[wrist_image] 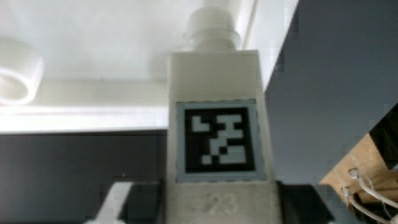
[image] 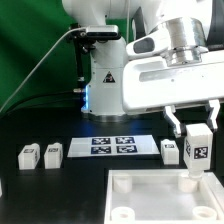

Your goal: Assemble one leg

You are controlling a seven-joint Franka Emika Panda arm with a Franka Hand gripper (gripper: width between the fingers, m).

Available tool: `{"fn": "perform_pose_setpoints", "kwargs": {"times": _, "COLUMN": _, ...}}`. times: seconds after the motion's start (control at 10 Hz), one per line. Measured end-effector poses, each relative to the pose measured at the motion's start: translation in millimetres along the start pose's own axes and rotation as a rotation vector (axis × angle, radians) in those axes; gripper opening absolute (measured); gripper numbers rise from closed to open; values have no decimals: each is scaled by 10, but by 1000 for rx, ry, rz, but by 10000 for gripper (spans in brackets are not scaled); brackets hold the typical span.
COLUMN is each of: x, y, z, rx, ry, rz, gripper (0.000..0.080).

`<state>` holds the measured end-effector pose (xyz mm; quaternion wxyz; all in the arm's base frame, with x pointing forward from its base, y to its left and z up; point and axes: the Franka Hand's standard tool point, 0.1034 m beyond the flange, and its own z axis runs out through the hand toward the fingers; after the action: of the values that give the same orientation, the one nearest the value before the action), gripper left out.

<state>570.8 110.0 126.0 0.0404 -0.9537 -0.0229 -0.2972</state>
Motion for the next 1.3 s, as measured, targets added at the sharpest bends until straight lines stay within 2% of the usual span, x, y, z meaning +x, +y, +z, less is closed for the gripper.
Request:
{"fn": "perform_pose_setpoints", "kwargs": {"times": 0.2, "x": 395, "y": 156, "z": -37, "rx": -11, "ry": 55, "rz": 6, "gripper": 294}}
{"fn": "perform_pose_setpoints", "kwargs": {"times": 0.3, "x": 464, "y": 216, "z": 0, "rx": -15, "ry": 66, "rz": 16, "gripper": 294}}
{"fn": "perform_pose_setpoints", "kwargs": {"times": 0.5, "x": 362, "y": 202, "z": 167, "rx": -14, "ry": 48, "rz": 18, "gripper": 294}}
{"fn": "perform_pose_setpoints", "kwargs": {"times": 0.6, "x": 383, "y": 178, "z": 209, "rx": -11, "ry": 49, "rz": 17, "gripper": 294}}
{"fn": "perform_pose_setpoints", "kwargs": {"times": 0.9, "x": 266, "y": 123, "z": 330, "rx": -7, "ry": 27, "rz": 13, "gripper": 294}}
{"fn": "perform_pose_setpoints", "kwargs": {"times": 1.3, "x": 228, "y": 59, "z": 438, "rx": -1, "ry": 18, "rz": 9, "gripper": 294}}
